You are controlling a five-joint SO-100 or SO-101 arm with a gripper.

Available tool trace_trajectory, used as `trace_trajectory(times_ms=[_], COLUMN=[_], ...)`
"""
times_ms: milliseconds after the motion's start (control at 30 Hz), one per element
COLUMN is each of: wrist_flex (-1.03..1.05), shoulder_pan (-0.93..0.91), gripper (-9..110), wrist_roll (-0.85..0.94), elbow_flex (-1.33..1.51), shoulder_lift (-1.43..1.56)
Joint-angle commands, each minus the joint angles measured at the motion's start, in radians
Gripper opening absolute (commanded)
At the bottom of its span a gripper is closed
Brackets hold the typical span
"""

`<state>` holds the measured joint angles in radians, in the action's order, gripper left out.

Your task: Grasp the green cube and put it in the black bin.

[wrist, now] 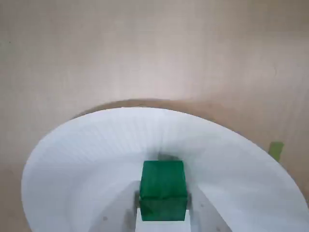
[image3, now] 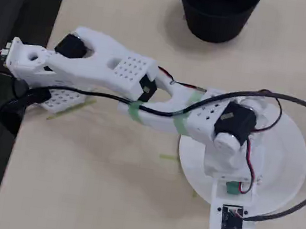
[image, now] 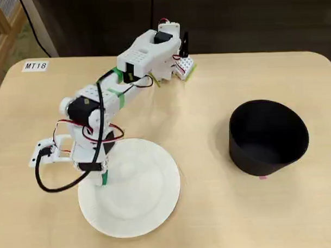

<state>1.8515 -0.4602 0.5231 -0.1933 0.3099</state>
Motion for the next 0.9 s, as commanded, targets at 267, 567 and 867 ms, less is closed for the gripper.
trace_trajectory(times_ms=[267,567,867], wrist_flex=[0.006,0.008,0.006], shoulder_pan=[0.158,0.604,0.922], gripper=[0,0,0], wrist_roll=[-0.319,-0.614,-0.726], elbow_flex=[-0.103,0.377,0.836], shoulder_lift=[0.367,0.821,1.045])
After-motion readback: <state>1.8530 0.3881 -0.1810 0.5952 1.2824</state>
